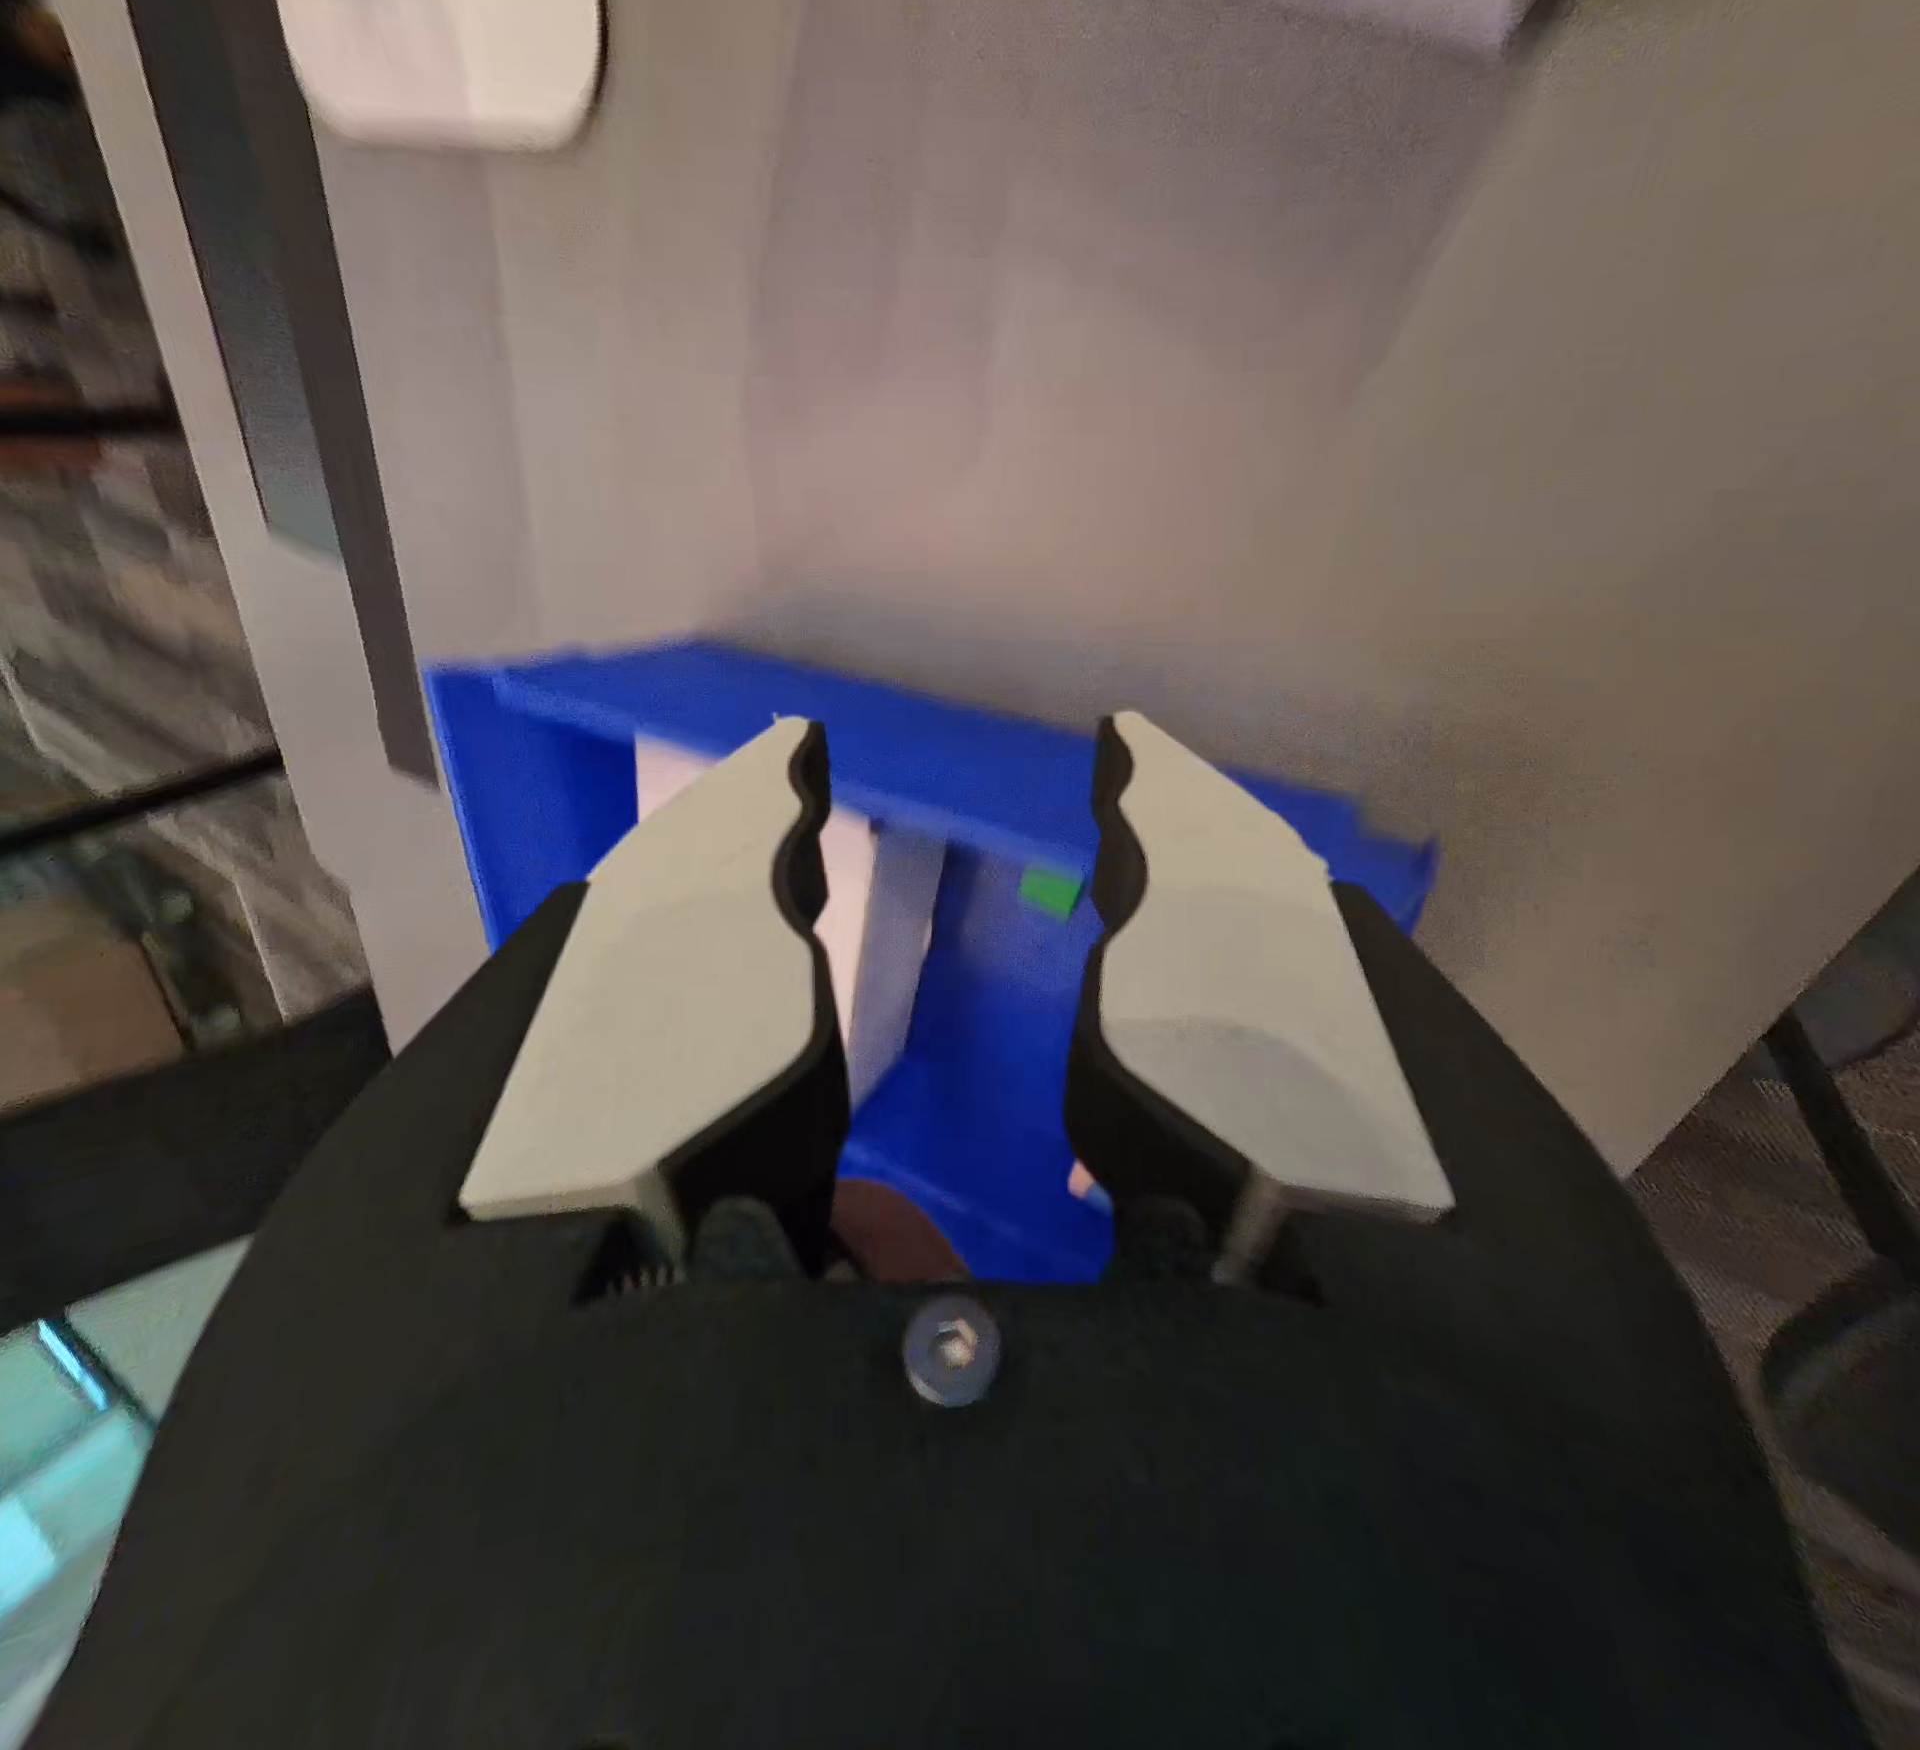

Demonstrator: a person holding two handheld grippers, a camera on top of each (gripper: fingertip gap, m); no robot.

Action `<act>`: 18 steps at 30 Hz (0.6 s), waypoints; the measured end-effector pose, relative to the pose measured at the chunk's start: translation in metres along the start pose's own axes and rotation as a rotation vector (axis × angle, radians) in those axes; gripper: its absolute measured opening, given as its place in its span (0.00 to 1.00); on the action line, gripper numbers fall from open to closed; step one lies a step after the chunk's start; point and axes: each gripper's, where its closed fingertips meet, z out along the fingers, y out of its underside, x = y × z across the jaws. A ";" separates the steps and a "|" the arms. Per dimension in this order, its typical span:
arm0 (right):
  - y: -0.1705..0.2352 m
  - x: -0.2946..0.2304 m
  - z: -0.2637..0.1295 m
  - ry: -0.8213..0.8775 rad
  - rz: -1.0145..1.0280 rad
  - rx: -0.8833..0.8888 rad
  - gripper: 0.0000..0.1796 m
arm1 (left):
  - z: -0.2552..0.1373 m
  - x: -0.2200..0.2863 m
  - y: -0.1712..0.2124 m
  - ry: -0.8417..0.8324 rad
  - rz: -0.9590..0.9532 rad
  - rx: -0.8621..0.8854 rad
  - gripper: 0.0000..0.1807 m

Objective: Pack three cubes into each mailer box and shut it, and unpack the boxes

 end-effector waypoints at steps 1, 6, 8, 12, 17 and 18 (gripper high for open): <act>0.000 0.000 0.000 0.000 0.000 0.000 0.03 | 0.001 -0.002 0.022 0.000 -0.011 -0.027 0.27; 0.000 0.000 0.000 0.000 0.001 0.000 0.03 | 0.023 0.011 0.087 0.069 -0.007 -0.082 0.27; 0.000 0.000 0.000 -0.001 0.005 0.003 0.03 | 0.036 0.017 0.103 0.110 -0.019 -0.118 0.28; 0.000 0.000 0.000 0.000 0.007 0.003 0.03 | 0.060 0.028 0.107 0.172 0.000 -0.088 0.25; 0.000 0.000 0.000 -0.003 0.011 0.006 0.03 | 0.083 0.028 0.113 0.200 0.020 -0.106 0.25; 0.000 0.000 -0.001 -0.003 0.012 0.007 0.03 | 0.086 0.029 0.113 0.210 0.023 -0.104 0.25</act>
